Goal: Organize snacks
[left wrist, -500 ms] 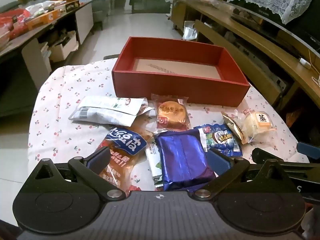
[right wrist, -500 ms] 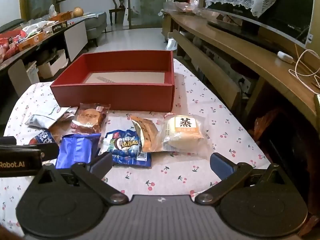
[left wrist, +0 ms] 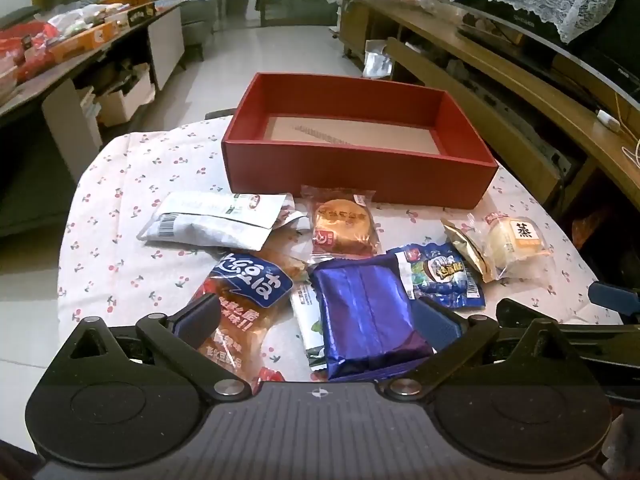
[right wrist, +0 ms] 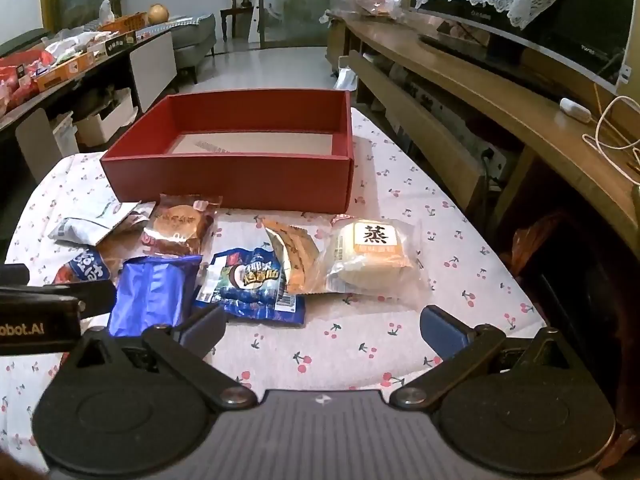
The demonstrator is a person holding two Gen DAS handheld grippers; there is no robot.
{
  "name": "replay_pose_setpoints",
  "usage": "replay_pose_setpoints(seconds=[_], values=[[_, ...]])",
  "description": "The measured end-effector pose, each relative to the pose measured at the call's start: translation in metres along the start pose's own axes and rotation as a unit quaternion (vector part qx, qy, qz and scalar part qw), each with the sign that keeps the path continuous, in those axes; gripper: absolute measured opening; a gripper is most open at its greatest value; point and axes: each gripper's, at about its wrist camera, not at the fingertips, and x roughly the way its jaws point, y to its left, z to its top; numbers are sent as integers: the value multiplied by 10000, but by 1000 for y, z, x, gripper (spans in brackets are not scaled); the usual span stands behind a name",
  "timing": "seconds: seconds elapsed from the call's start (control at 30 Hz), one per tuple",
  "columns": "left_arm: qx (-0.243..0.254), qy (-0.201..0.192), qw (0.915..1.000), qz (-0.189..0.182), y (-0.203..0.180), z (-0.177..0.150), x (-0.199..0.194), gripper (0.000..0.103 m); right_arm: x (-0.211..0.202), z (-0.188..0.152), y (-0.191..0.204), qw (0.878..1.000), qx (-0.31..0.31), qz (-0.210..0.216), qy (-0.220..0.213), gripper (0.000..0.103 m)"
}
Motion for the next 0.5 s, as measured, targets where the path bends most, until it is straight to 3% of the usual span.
replay_pose_setpoints(seconds=[0.5], values=[[30,-9,10000,32,-2,1,-2,103,1,0,0,10000,-9,0,57,103]])
